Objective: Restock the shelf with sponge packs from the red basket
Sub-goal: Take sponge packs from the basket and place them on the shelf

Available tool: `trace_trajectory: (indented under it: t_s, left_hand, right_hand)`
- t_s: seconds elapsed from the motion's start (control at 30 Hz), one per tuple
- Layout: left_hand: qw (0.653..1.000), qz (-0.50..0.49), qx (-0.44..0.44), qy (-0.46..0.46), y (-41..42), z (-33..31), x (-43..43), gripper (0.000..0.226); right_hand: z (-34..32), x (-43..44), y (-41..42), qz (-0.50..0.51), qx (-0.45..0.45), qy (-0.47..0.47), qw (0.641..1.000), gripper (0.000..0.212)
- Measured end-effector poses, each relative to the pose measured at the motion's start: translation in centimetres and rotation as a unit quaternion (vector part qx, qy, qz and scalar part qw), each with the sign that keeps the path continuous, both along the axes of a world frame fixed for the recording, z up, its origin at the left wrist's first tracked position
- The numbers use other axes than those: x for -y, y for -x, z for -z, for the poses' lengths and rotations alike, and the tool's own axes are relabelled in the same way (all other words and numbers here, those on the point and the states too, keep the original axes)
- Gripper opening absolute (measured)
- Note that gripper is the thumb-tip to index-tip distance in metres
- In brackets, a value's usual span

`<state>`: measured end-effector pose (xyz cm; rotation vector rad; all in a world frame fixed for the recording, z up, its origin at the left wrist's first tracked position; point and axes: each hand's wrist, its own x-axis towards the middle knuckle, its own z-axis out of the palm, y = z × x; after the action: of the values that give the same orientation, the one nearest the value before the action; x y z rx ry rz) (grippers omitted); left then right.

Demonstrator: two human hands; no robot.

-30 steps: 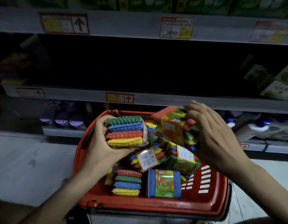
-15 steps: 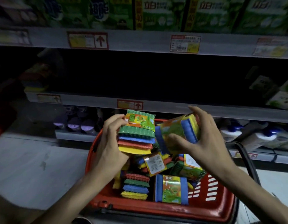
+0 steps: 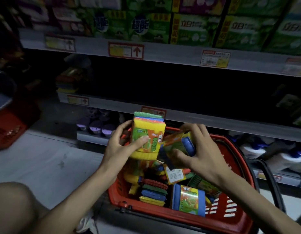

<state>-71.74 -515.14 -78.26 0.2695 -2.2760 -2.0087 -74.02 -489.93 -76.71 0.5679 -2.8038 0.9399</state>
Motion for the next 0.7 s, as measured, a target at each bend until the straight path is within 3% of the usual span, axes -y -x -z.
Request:
trace_trajectory:
  t_s: [0.1,0.27,0.33,0.4,0.5,0.7]
  left_hand:
    - [1.0,-0.01,0.009,-0.021,0.4,-0.1,0.5,0.057]
    - [0.997,0.038,0.064,0.007,1.3,0.4,1.5,0.072]
    - [0.995,0.051,0.071,0.04,1.4,0.6,1.9,0.084]
    - [0.996,0.041,0.072,0.041,1.2,0.5,2.3,0.079]
    - [0.997,0.01,0.072,-0.041,1.3,0.6,3.0,0.063]
    - [0.987,-0.035,0.072,-0.14,0.9,1.2,3.2,0.044]
  right_hand:
    - [0.3,1.5,0.1,-0.015,0.005,0.003,1.0,0.065]
    - [0.8,3.3,1.2,-0.004,-0.019,-0.008,1.0,0.054]
    - [1.0,3.5,1.7,0.002,-0.026,0.003,1.0,0.054]
    - [0.9,3.6,2.2,-0.006,-0.021,0.049,0.999,0.063]
    - [0.4,4.1,2.4,-0.034,-0.019,0.1,0.994,0.072]
    - [1.6,5.9,1.9,-0.034,-0.039,0.085,0.995,0.063]
